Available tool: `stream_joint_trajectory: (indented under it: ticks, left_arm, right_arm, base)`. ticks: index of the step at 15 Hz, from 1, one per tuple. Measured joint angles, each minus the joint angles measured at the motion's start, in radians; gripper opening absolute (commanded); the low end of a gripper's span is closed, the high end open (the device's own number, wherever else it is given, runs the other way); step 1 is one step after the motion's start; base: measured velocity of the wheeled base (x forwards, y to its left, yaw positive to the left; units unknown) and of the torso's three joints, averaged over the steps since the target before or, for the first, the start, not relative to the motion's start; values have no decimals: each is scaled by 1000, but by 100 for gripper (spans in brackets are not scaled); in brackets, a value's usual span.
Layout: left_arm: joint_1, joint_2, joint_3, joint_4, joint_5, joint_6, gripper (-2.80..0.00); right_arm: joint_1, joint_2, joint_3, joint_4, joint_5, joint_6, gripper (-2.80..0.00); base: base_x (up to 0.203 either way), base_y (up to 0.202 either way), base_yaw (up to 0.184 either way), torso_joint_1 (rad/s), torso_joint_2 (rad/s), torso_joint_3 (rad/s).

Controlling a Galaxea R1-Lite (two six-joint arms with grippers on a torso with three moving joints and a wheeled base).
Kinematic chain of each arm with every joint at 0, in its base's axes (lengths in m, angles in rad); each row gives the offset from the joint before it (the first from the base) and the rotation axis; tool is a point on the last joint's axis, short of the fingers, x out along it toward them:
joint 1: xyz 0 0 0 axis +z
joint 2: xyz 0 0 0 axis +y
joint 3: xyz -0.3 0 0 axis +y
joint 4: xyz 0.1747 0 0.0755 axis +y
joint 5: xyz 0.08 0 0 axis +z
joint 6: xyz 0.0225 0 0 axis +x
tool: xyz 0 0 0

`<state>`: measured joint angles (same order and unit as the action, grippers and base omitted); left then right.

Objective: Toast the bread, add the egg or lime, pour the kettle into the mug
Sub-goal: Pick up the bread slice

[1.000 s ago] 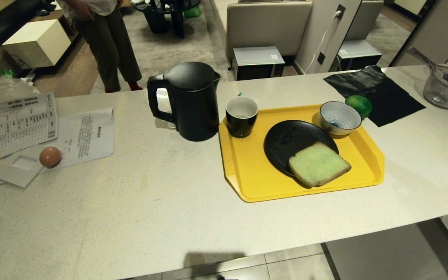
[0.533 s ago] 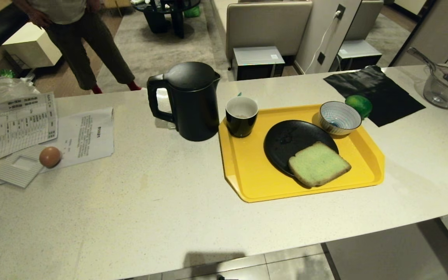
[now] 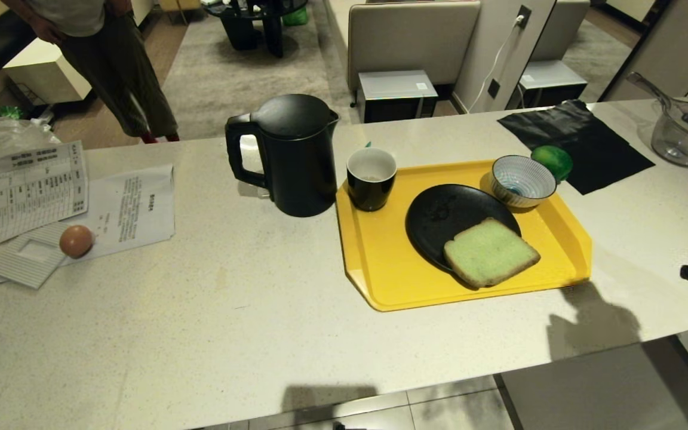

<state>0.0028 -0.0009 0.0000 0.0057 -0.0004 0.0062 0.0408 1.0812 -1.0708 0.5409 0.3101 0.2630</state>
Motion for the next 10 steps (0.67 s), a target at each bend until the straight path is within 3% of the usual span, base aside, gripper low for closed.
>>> stream_joint_trajectory:
  ticks: [3,6,9,10]
  left_arm:
    - [0,0,0,0,0,0,-280]
    - [0,0,0,0,0,1,-280]
    - [0,0,0,0,0,0,-280]
    - [0,0,0,0,0,0,-280]
  right_arm:
    - [17,128,-57,129,82,0,-280]
    - [20,188,19,118,92,-71,-280]
    - [16,219,72,61,102,-58,-280]
    - [13,225,91,13,101,-29,0]
  base:
    - [0,0,0,0,0,0]
    - [0,0,0,0,0,0]
    - [0,0,0,0,0,0]
    - [0,0,0,0,0,0]
